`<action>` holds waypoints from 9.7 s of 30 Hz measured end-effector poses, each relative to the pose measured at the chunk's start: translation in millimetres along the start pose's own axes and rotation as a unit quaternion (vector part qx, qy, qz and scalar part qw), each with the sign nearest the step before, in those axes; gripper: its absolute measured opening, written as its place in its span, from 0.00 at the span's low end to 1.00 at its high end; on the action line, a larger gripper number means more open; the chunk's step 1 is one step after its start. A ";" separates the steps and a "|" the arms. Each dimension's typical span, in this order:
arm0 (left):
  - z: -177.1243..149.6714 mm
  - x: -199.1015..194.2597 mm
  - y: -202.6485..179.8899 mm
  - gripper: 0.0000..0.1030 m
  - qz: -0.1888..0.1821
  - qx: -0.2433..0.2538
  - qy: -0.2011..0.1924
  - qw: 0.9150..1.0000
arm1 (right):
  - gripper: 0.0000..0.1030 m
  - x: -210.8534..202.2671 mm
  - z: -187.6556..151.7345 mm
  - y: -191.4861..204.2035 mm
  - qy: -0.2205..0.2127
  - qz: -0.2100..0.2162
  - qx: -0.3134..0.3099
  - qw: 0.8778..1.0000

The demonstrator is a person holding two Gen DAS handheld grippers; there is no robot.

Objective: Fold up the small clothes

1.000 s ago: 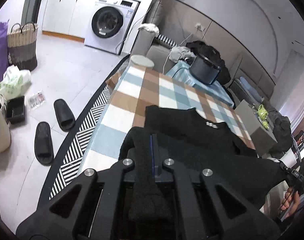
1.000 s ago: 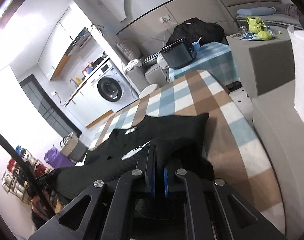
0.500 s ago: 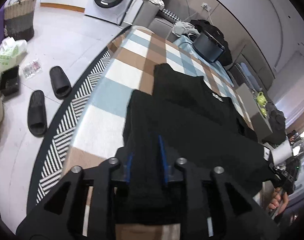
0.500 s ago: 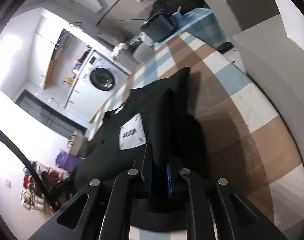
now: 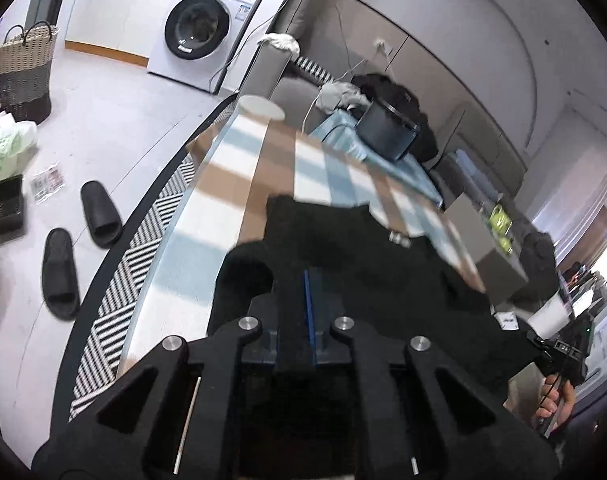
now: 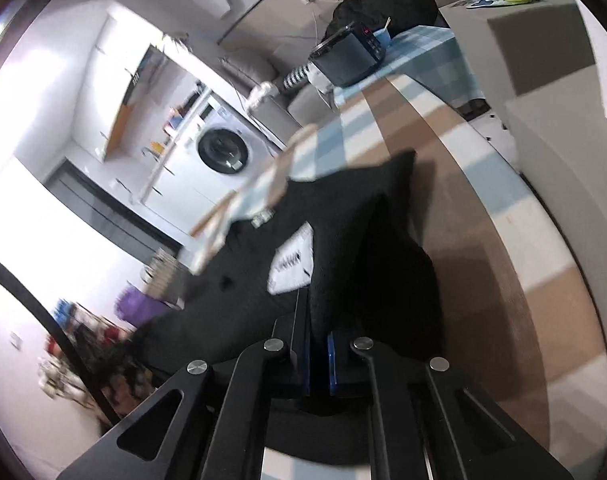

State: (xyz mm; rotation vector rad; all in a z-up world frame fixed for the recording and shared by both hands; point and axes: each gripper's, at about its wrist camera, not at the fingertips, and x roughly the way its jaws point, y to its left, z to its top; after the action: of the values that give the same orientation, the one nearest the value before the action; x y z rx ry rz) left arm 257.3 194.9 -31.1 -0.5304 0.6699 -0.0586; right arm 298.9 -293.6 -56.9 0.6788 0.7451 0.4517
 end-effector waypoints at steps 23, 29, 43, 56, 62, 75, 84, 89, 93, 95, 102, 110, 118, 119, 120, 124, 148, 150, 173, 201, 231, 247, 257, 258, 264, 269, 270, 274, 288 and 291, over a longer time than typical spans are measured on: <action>77.1 96.9 18.5 0.65 0.023 -0.060 0.009 0.998 | 0.31 64.6 94.8 -52.1 -0.013 -0.005 0.158 0.987; 58.3 77.5 1.4 0.65 0.015 -0.034 0.017 0.999 | 0.40 71.3 57.3 -24.9 0.034 0.017 0.132 0.990; 40.6 70.1 -6.8 0.65 0.029 -0.035 0.040 0.998 | 0.44 165.3 123.3 -8.7 0.018 0.049 0.164 0.985; 54.0 104.6 -9.5 0.65 0.043 -0.003 0.073 0.996 | 0.44 92.0 97.5 -19.3 0.020 -0.057 0.104 0.993; 74.9 154.1 -14.9 0.52 0.055 -0.012 0.103 0.993 | 0.47 69.5 72.5 -12.8 0.020 -0.056 0.092 0.994; 130.9 196.7 -12.1 0.47 0.039 -0.067 0.081 0.994 | 0.48 52.1 58.1 -5.2 0.021 -0.106 0.052 0.993; 111.3 163.7 -14.3 0.64 0.056 -0.021 0.055 0.997 | 0.48 85.8 80.1 3.9 0.044 -0.161 -0.020 0.986; 79.3 148.2 -9.2 0.64 0.084 0.011 0.075 0.994 | 0.48 133.3 89.8 19.7 0.081 -0.208 -0.095 0.970; 57.9 132.2 -2.7 0.64 0.085 0.013 0.079 0.993 | 0.48 166.7 88.1 21.2 0.110 -0.248 -0.145 0.952; 51.2 125.5 -0.8 0.64 0.090 0.011 0.077 0.993 | 0.34 175.7 85.4 21.9 0.099 -0.281 -0.179 0.937; 38.3 107.6 0.6 0.64 0.090 0.006 0.074 0.993 | 0.03 163.9 87.6 17.0 0.089 -0.254 -0.178 0.946; 28.8 103.5 -10.5 0.64 0.083 0.012 0.081 0.993 | 0.33 157.4 96.2 20.3 0.075 -0.265 -0.186 0.943; 18.1 112.0 -26.0 0.64 0.080 0.035 0.097 0.991 | 0.29 197.8 102.7 15.0 0.088 -0.301 -0.220 0.924; 17.9 112.6 -27.3 0.64 0.081 0.038 0.097 0.991 | 0.26 198.5 104.1 13.9 0.082 -0.298 -0.217 0.926; 17.5 113.0 -28.1 0.64 0.081 0.039 0.098 0.991 | 0.16 199.9 105.4 12.6 0.084 -0.300 -0.215 0.926; 16.8 114.4 -30.2 0.64 0.080 0.040 0.099 0.991 | 0.04 195.6 106.7 14.1 0.073 -0.300 -0.219 0.926; -9.6 91.0 3.9 0.64 0.120 0.030 0.131 0.984 | 0.51 85.4 76.2 -4.0 0.017 -0.200 -0.090 0.975; -21.0 83.7 9.1 0.64 0.120 0.026 0.139 0.983 | 0.51 64.9 52.6 -0.9 0.025 -0.186 -0.082 0.979; -89.0 -21.3 3.2 0.10 0.072 0.016 0.088 0.993 | 0.51 8.0 -49.8 -17.6 0.058 -0.177 -0.041 0.982; -113.0 -76.3 10.8 0.20 0.087 0.008 0.071 0.994 | 0.51 -13.0 -79.4 29.5 0.043 -0.151 -0.070 0.985; -141.6 -31.4 -18.0 0.29 0.122 -0.129 0.040 0.983 | 0.51 23.3 -97.9 42.3 0.082 -0.092 -0.080 0.989; -108.1 -19.2 -94.1 0.13 0.129 0.044 0.001 0.991 | 0.51 28.0 -96.5 40.6 0.079 -0.086 -0.072 0.991; -106.1 27.5 -271.2 0.12 -0.035 0.286 0.004 0.958 | 0.51 7.0 -103.6 33.6 0.061 -0.099 -0.050 0.992; -114.2 32.9 -282.7 0.12 -0.050 0.297 0.014 0.954 | 0.51 4.6 -103.2 33.2 0.058 -0.100 -0.049 0.992; -168.5 84.0 -312.1 0.23 -0.102 0.329 0.164 0.924 | 0.53 -6.0 -101.2 30.1 0.049 -0.112 -0.038 0.992; -166.7 58.7 -285.3 0.59 -0.141 0.277 0.165 0.936 | 0.53 -5.6 -96.7 33.9 0.054 -0.079 -0.033 0.995; -161.1 49.3 -277.8 0.68 -0.143 0.266 0.149 0.942 | 0.53 -4.3 -94.9 34.2 0.056 -0.069 -0.029 0.996; -135.4 23.9 -250.2 0.68 -0.124 0.233 0.115 0.958 | 0.53 9.3 -87.8 40.2 0.070 -0.030 -0.019 0.997; -137.3 30.7 -203.9 0.69 -0.075 0.232 0.157 0.957 | 0.53 -0.5 -76.2 59.2 0.058 0.003 -0.019 0.998; -154.4 36.7 -218.0 0.69 -0.079 0.273 0.176 0.942 | 0.53 0.2 -76.6 69.1 0.056 0.010 -0.032 0.998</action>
State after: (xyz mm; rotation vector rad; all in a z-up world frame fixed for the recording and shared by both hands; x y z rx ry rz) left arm 217.7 -71.3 -47.6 -0.0302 0.9173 -0.4867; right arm 232.8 -214.7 -50.0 0.6039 0.8274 0.5328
